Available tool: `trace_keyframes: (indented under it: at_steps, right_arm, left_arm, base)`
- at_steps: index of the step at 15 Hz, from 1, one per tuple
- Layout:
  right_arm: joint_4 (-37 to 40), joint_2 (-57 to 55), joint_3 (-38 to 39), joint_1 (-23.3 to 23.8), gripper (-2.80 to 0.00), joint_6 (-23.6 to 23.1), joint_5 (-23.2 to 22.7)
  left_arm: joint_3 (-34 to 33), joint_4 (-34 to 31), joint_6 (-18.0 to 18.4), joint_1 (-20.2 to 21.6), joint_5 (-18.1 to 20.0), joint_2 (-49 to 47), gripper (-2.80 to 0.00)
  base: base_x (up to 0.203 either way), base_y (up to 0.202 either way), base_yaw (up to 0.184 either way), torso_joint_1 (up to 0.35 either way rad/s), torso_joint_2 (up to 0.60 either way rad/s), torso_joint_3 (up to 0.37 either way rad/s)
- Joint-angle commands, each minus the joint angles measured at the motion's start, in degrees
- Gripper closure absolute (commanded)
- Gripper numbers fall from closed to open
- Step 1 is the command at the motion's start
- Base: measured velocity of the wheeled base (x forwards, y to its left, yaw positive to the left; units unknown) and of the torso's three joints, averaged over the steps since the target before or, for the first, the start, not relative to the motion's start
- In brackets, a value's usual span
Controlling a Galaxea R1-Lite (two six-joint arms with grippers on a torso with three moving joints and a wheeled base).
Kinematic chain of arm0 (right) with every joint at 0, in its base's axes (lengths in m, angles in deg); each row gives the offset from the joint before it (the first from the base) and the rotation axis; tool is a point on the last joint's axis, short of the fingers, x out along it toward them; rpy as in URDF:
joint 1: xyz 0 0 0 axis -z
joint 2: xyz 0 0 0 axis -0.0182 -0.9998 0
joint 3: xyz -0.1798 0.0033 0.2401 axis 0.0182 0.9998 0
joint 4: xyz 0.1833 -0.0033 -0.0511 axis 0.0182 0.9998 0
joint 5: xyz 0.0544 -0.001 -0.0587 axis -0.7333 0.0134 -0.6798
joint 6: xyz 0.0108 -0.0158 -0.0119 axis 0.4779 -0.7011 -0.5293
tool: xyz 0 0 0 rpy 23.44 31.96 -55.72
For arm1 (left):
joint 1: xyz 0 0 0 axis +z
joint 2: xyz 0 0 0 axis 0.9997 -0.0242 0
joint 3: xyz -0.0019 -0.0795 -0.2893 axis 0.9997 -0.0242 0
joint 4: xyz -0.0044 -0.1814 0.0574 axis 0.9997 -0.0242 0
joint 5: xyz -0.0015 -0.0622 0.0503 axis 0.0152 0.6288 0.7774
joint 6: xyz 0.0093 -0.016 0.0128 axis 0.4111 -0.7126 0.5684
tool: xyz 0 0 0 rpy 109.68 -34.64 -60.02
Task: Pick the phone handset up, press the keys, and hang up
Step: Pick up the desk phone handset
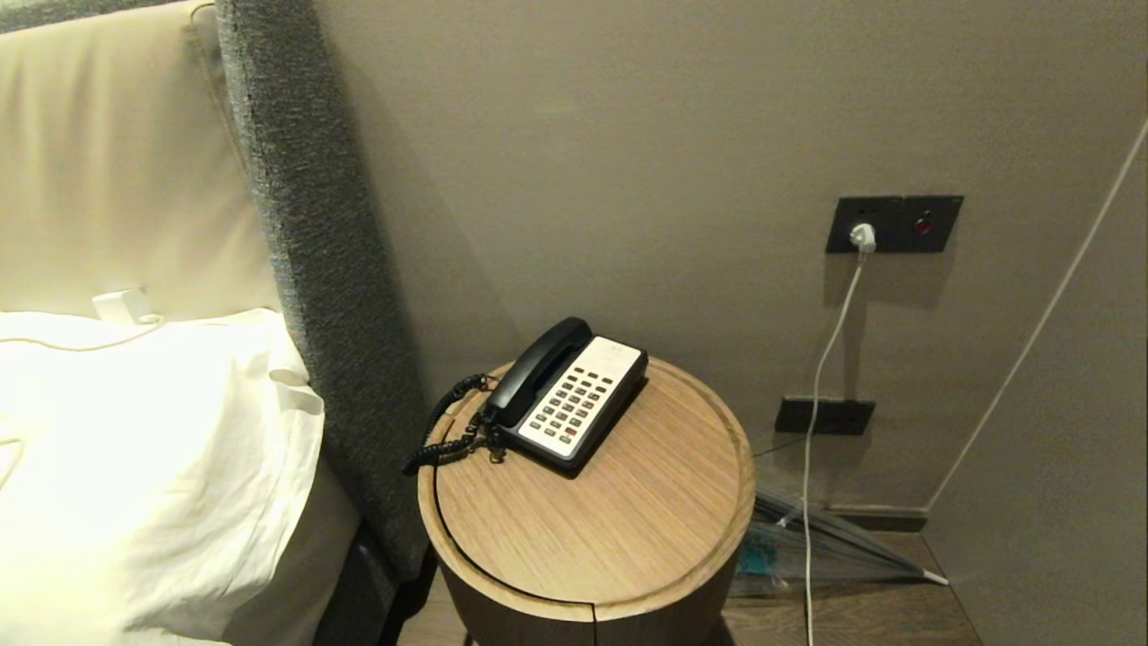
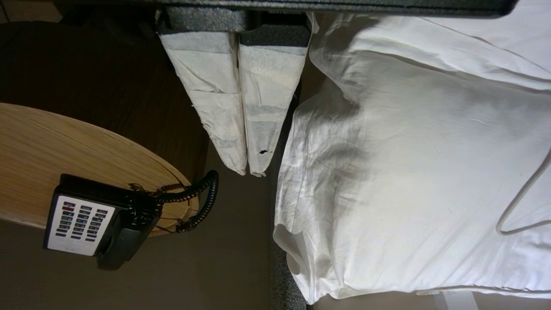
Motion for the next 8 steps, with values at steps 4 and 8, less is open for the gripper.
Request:
trace_keyframes:
  at_steps: [4,8]
  right_arm:
    - [-0.03,-0.09,1.22,0.00,0.00,0.02,-0.01]
    - [-0.03,-0.09,1.23,0.00,0.00,0.02,-0.01]
  left_arm:
    - [-2.29,-0.06,-0.07,0.00,-0.08,-0.07,0.00]
    - [-2.29,0.02,-0.07,0.00,-0.08,-0.07,0.00]
  base:
    - [0.000,0.000,0.000,0.004,0.00,-0.199]
    - [0.000,0.000,0.000,0.001,0.00,-0.197]
